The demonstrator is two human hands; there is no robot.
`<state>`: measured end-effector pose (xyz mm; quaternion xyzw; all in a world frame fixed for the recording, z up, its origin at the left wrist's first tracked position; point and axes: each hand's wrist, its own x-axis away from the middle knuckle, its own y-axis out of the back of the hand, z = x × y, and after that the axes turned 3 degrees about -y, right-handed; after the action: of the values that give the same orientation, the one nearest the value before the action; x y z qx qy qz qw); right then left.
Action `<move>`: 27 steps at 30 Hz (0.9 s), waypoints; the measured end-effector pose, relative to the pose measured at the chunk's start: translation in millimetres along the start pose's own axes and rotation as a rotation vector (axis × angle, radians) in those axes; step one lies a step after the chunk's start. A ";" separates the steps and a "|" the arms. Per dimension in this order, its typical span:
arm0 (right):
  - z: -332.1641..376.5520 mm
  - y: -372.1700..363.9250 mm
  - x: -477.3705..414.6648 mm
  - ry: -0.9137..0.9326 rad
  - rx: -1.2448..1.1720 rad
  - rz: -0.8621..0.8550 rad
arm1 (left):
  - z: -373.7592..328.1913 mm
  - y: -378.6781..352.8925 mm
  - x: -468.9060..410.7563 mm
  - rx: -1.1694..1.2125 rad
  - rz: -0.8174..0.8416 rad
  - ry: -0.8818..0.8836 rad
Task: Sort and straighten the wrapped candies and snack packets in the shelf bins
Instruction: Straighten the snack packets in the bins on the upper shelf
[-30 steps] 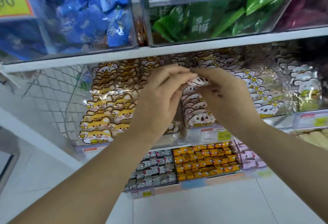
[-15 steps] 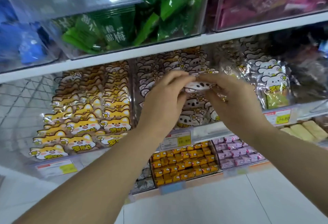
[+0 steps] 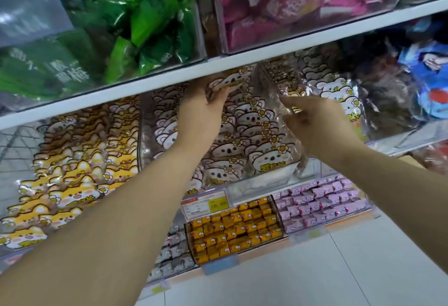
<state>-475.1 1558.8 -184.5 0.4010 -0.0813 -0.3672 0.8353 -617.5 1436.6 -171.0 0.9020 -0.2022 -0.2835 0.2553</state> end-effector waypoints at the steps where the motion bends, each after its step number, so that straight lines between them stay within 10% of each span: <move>1: -0.2 -0.7 0.8 0.003 -0.008 0.003 | -0.6 -3.5 -4.1 -0.016 0.020 0.002; 27: -8.2 -2.3 -0.2 0.043 -0.054 0.026 | -8.1 -41.9 -29.4 -0.093 0.091 0.116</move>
<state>-473.0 1563.1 -191.6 0.3849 -0.0589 -0.3497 0.8521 -625.6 1487.4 -177.4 0.8939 -0.2145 -0.2277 0.3210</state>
